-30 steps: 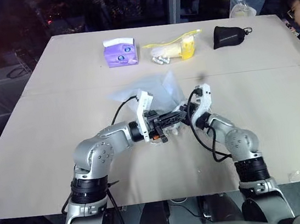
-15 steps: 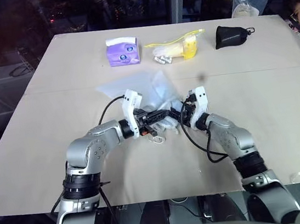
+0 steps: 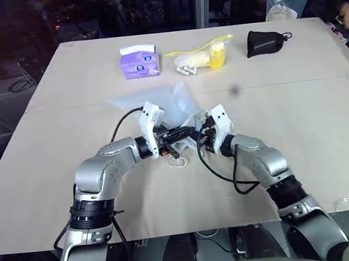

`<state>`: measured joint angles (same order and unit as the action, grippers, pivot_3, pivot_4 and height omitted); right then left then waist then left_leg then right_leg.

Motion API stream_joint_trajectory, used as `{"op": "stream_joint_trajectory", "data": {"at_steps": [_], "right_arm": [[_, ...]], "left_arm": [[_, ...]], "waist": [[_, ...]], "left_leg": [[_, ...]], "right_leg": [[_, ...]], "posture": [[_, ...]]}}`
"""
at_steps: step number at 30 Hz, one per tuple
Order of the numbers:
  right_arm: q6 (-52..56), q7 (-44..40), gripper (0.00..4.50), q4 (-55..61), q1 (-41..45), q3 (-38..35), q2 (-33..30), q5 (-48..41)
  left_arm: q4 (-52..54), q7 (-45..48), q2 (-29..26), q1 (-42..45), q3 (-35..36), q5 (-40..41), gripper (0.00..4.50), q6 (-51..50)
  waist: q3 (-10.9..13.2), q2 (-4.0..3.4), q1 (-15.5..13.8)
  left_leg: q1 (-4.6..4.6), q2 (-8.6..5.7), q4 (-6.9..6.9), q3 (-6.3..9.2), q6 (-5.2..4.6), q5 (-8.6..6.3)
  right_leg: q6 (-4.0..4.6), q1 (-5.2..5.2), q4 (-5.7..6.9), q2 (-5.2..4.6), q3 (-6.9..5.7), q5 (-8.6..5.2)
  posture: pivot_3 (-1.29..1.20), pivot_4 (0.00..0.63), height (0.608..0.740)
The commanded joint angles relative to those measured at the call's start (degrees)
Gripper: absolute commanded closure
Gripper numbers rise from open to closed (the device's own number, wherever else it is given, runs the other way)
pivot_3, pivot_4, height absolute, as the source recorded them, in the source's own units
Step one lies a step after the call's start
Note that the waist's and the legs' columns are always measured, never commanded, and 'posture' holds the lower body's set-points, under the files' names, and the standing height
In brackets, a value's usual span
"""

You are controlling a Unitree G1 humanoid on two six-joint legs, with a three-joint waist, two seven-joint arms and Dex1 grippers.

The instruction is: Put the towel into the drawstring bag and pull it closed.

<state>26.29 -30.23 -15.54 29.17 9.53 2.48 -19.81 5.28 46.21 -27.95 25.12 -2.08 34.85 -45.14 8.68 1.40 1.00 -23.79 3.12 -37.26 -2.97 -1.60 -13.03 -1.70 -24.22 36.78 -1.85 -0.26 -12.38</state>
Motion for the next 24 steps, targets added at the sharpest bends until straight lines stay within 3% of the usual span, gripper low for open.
{"op": "stream_joint_trajectory", "data": {"at_steps": [1, 7, 12, 17, 24], "right_arm": [[-2.2, -7.2, 4.47, -4.7, 4.3, -4.5, 4.1, -6.8], [-2.5, -13.8, 4.47, -16.5, 10.4, -14.0, 7.4, -14.3], [8.6, -16.0, 4.47, -6.9, 7.2, -19.2, 6.2, -25.9], [4.4, -11.9, 4.47, -5.6, 6.4, -16.7, 6.6, -20.5], [-9.9, -7.7, 4.47, -8.4, 7.2, -7.7, 6.4, -4.9]], "left_arm": [[3.8, 2.5, -1.1, -0.8, -0.5, 0.9, 4.5, -0.1], [9.9, 4.8, -3.3, -3.0, 2.9, 9.8, 4.5, -8.4], [10.0, 3.2, -2.4, -1.4, 6.4, 16.5, 4.5, -14.2], [11.8, 1.9, 0.3, 0.0, 5.5, 22.2, 4.5, -18.4], [8.8, -3.5, 5.4, 2.6, 6.6, 21.7, 4.5, -17.3]], "waist": [[0.0, 0.02, 0.0], [0.0, 0.0, -0.1], [0.1, -0.02, -0.2], [0.1, -0.03, -0.1], [0.1, -0.02, 0.1]], "left_leg": [[-0.03, 0.0, 0.01, -0.02, 0.0, 0.0], [-0.03, 0.04, 0.03, 0.01, 0.0, 0.0], [-0.05, 0.06, 0.02, 0.03, 0.0, 0.0], [-0.04, -0.02, 0.02, 0.07, 0.0, 0.0], [-0.03, -0.05, 0.03, 0.08, 0.0, 0.0]], "right_leg": [[-0.13, 0.0, -0.02, -0.02, 0.01, 0.08], [-0.13, 0.0, -0.04, -0.05, -0.03, 0.08], [-0.13, 0.01, -0.01, -0.14, -0.05, 0.08], [-0.14, 0.01, -0.01, -0.11, -0.09, 0.07], [-0.14, 0.0, 0.0, -0.04, -0.07, 0.07]], "posture": [[0.0, 0.15, 0.74], [0.0, 0.15, 0.74], [0.0, 0.15, 0.74], [0.0, 0.15, 0.74], [0.0, 0.15, 0.74]]}}
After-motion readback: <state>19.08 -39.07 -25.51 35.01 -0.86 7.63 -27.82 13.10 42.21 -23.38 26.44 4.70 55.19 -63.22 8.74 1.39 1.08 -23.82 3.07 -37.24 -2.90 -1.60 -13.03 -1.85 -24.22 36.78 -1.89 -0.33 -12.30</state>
